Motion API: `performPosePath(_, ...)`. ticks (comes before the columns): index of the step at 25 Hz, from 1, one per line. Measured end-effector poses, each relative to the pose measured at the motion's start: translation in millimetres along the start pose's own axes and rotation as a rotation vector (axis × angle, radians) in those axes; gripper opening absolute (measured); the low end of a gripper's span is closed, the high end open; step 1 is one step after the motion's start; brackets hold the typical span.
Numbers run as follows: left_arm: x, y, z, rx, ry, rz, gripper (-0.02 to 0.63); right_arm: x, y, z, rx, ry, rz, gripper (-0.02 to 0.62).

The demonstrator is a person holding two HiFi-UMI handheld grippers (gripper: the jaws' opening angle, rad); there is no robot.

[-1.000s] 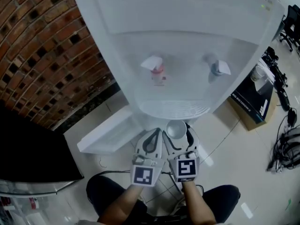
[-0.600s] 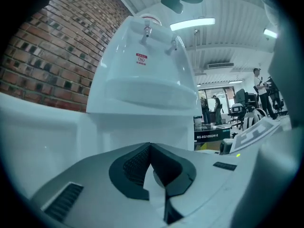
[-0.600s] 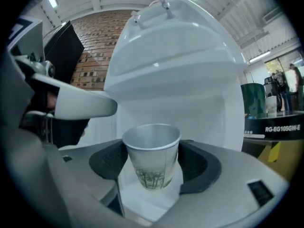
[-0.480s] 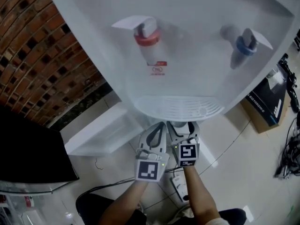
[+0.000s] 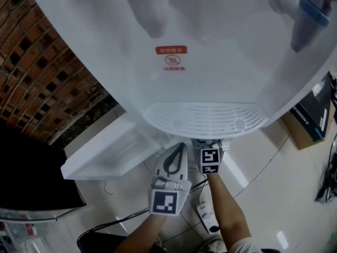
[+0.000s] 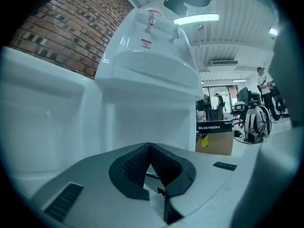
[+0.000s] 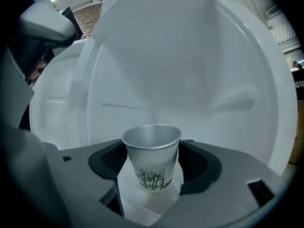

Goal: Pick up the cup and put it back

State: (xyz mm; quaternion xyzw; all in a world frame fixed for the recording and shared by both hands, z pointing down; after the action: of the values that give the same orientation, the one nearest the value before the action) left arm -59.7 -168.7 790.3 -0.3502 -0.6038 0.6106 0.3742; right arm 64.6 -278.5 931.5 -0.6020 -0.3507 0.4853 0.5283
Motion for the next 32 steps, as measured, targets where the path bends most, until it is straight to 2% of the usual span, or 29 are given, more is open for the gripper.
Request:
performPosePath(5, 2.5, -7.7, -0.5, -0.009, -0.008, 0.018, -0.009, -9.7, -8.4, -1.6, -0.023, 0.003, 0.014, 0.371)
performPosePath(11, 7.2, -14.7, 2.0, -0.012, -0.007, 0.034, -0.009, -4.0, -12.6, -2.8, -0.026, -0.001, 0.027, 0.371)
performPosePath(19, 5.5, -7.4, 6.0, 0.027, 0.002, 0.008, -0.009, 34.1, 6.0, 5.0, -0.03, -0.021, 0.031, 0.371)
performPosePath(23, 5.9, 3.9, 3.2, 0.033, -0.016, 0.015, -0.009, 62.6, 30.0, 9.5, -0.046, -0.039, 0.045, 0.368)
performPosePath(27, 2.1, 29.5, 3.4, 0.012, -0.031, -0.025, -0.009, 108.3, 82.2, 25.8, -0.064, -0.051, 0.009, 0.143)
performPosePath(30, 9.9, 49.8, 4.3, 0.024, -0.037, -0.053, -0.009, 145.5, 129.3, 44.1, -0.076, -0.049, -0.046, 0.07)
performPosePath(32, 14.4, 60.6, 2.2, 0.016, -0.053, -0.065, -0.009, 163.5, 153.6, 51.0, -0.043, -0.039, -0.071, 0.039)
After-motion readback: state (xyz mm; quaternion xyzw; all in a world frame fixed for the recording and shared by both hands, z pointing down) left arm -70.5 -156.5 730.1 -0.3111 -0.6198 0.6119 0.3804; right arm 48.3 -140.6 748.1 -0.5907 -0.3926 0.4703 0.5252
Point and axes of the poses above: the fingertips, and each gripper's own axes: x backward along the fingers, z to its left, y out of its top, the point moved 9 cm from there along x, backward along the fingers, and after that the axes turned 5 degrees about -y, right-handed, at the moved point
